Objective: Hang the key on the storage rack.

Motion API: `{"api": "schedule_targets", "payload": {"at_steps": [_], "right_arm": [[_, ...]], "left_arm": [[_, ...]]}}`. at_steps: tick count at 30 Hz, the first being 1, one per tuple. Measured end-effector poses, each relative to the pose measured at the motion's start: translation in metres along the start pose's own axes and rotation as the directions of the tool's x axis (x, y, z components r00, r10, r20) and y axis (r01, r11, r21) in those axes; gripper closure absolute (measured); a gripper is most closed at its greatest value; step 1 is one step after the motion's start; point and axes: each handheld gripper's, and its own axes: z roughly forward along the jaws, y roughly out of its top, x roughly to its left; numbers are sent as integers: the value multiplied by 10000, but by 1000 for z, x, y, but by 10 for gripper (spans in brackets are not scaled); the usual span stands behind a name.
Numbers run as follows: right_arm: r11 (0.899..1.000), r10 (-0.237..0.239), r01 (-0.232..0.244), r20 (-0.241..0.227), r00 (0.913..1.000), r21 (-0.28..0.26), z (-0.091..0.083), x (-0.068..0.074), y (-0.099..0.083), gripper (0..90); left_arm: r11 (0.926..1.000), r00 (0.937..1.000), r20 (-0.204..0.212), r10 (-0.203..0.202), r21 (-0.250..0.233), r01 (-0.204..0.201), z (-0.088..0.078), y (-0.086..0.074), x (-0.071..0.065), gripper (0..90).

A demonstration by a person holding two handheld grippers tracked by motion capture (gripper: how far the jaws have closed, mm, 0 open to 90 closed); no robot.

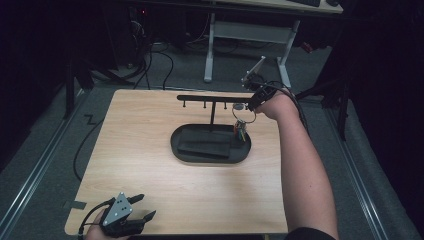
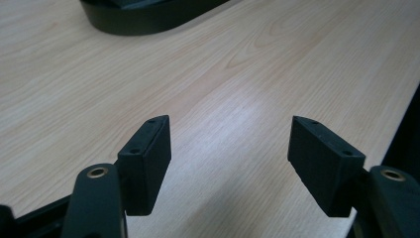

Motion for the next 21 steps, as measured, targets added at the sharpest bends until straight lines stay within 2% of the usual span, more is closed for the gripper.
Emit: {"api": "schedule_targets", "payload": {"at_steps": [4, 7, 12, 14, 19, 21], "right_arm": [[9998, -101, 103, 129, 9999, -165, -5, 4, -3, 717], [9991, -55, 67, 281, 9996, -424, -8, 11, -11, 548], [9938, -102, 124, 198, 9998, -1109, -9, 25, -28, 416], [9879, -98, 88, -54, 9999, -1549, -10, 31, -38, 395], [9712, -237, 135, -401, 9989, -2379, -2, 43, -62, 316], [9668, -72, -27, -380, 9993, -2556, 4, 48, -72, 310]], "left_arm": [[9996, 9994, -251, -247, -166, 243, -4, -1, 3, 336], [9990, 9987, -306, -407, -204, 401, -4, -1, 2, 336], [10000, 9989, -460, -67, 22, 68, -3, 1, -5, 332], [9999, 9992, -386, -48, 112, 52, -4, 1, -6, 332], [9992, 9986, -350, -392, -104, 388, -5, 1, -3, 333], [9989, 9983, -370, -442, -147, 436, -6, 0, -2, 330]]}}
